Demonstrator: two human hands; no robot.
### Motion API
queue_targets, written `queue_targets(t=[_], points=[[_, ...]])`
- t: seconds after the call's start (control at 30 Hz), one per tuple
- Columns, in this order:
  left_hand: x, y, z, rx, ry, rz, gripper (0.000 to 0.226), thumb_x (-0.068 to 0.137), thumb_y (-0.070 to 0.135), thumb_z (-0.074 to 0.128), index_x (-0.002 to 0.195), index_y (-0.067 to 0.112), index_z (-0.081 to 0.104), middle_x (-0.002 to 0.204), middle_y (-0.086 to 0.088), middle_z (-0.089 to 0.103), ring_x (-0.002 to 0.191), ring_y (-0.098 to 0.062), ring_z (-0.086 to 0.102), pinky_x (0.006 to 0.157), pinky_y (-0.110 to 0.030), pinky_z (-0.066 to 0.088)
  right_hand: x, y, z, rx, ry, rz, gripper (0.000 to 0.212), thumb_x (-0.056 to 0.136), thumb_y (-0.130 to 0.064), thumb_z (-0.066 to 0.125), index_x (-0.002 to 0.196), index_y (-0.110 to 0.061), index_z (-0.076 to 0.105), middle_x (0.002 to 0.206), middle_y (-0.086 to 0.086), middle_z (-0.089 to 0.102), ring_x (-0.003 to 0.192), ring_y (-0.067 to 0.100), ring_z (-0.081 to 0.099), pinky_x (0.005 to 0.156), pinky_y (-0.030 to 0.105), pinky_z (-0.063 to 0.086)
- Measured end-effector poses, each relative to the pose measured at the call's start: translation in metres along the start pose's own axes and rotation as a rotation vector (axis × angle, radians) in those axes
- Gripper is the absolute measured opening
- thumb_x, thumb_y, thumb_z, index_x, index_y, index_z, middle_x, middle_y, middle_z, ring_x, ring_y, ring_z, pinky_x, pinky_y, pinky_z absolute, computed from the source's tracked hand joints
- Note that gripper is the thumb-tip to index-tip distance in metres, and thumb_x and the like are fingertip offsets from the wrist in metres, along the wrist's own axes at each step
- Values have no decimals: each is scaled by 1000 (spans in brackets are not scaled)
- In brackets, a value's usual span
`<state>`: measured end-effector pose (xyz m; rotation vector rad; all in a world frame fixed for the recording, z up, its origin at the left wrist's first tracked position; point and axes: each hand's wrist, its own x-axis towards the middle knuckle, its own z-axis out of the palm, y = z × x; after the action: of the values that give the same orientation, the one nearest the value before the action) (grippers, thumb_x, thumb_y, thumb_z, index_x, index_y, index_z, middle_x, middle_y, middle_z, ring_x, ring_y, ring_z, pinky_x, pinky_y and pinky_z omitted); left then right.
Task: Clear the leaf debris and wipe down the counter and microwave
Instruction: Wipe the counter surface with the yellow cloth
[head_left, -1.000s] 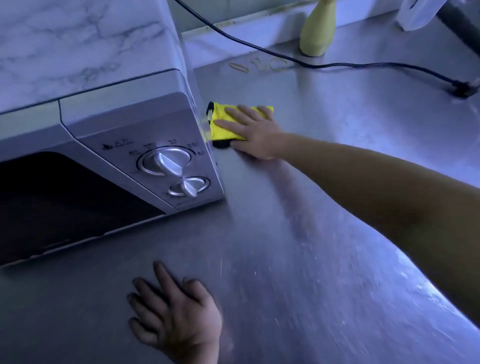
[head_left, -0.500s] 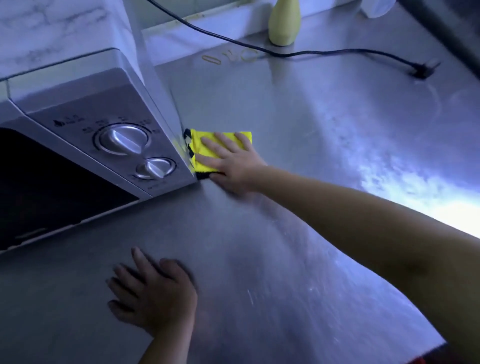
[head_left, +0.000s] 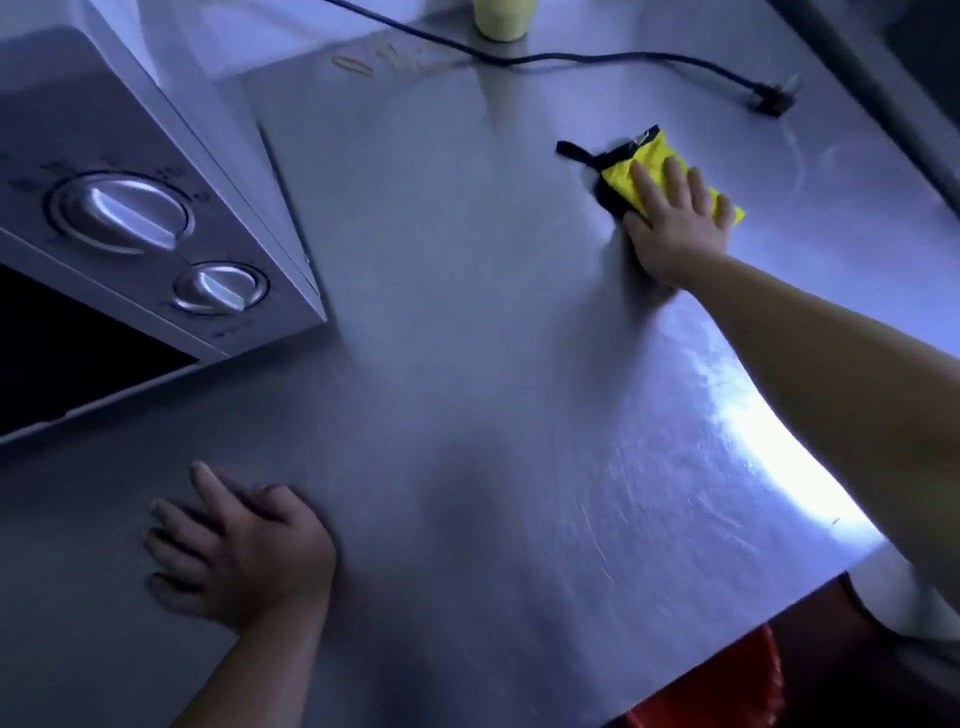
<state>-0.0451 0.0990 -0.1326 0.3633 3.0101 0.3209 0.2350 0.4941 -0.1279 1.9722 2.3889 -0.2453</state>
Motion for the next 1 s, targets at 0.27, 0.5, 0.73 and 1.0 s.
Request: queue_targets(t=[0.27, 0.5, 0.73, 1.0], points=[[2, -8, 5, -16, 22, 1, 68, 86, 41, 25, 153, 29, 26, 163, -16, 17, 150, -37, 13, 116, -63, 7, -185, -45, 20, 16, -43, -257, 65, 95, -54, 29, 156, -48, 9, 168, 0, 6, 154, 30, 2, 118, 58, 4], [4, -10, 3, -85, -47, 26, 66, 90, 41, 27, 155, 32, 24, 165, -15, 10, 152, -36, 6, 116, -62, 1, -442, -107, 69, 101, 22, -425, 65, 96, -50, 43, 156, -44, 19, 167, -1, 16, 155, 29, 6, 119, 60, 10], [14, -51, -37, -272, -368, 227, 60, 89, 34, 51, 147, 38, 39, 166, 0, 11, 153, -27, 6, 123, -48, 5, -544, -156, 75, 80, -40, -301, 67, 96, -58, 45, 156, -45, 17, 166, -2, 18, 155, 27, 7, 119, 57, 3], [-64, -214, -114, -895, -637, 113, 29, 94, 4, 54, 106, 24, 69, 111, 8, 69, 110, -9, 64, 79, -6, 42, -565, -191, 58, 79, -158, -214, 63, 101, -28, 46, 155, -46, 19, 167, -5, 12, 155, 26, 3, 118, 54, 3]])
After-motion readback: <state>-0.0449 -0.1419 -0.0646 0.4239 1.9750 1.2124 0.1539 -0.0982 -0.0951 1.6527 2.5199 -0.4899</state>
